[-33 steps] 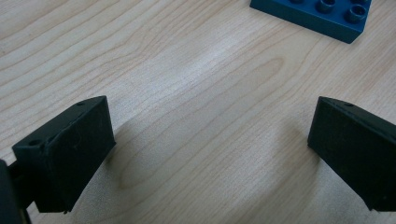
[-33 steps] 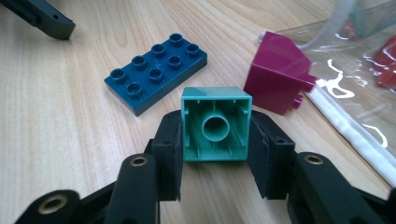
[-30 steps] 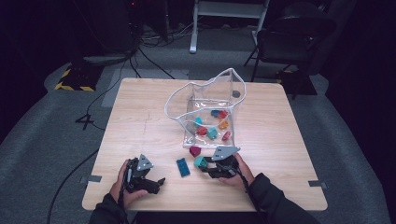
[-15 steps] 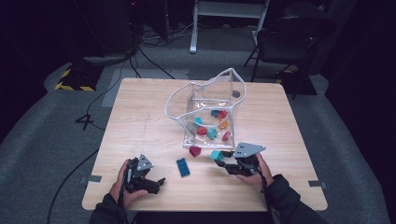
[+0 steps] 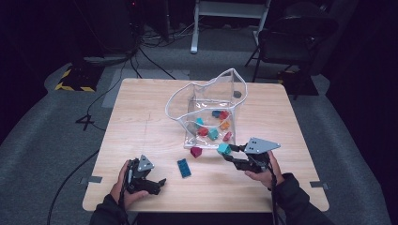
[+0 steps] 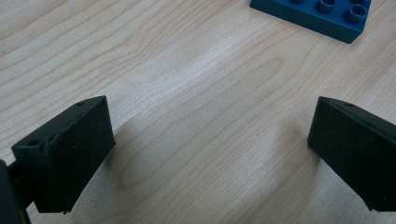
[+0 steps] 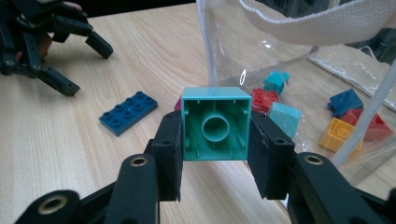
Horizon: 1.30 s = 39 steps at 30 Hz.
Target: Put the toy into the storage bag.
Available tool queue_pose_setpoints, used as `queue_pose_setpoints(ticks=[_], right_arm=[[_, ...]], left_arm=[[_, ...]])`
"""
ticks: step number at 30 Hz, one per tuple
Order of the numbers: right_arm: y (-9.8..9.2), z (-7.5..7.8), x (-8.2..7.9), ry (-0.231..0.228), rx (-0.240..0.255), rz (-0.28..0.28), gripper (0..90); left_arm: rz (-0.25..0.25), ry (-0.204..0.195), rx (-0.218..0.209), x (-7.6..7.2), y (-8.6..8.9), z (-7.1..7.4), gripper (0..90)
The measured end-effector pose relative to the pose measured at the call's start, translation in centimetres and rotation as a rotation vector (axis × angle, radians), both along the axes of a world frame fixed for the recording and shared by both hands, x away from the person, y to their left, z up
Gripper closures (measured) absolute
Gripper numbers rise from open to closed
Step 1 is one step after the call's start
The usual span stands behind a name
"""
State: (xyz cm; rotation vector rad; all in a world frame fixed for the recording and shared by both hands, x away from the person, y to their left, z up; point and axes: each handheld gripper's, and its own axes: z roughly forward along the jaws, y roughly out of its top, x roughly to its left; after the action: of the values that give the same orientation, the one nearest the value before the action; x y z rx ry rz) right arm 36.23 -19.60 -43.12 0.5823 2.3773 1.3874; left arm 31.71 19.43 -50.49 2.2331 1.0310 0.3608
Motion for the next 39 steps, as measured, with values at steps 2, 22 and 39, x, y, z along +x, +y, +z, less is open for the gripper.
queue_pose_setpoints(ticks=[2, 22, 39], right_arm=[[0.0, 0.3, 0.0, -0.003, 0.004, -0.002, 59.4], [-1.6, 10.7, 0.3, -0.174, 0.081, -0.100, 59.4], [-0.5, 13.3, 3.8, -0.190, 0.097, -0.158, 59.4]], left_arm=[[0.000, 0.000, 0.000, 0.0, 0.0, 0.0, 0.4], [0.000, 0.000, 0.000, 0.0, 0.0, 0.0, 0.4], [-0.001, 0.000, 0.000, 0.0, 0.0, 0.0, 0.4]])
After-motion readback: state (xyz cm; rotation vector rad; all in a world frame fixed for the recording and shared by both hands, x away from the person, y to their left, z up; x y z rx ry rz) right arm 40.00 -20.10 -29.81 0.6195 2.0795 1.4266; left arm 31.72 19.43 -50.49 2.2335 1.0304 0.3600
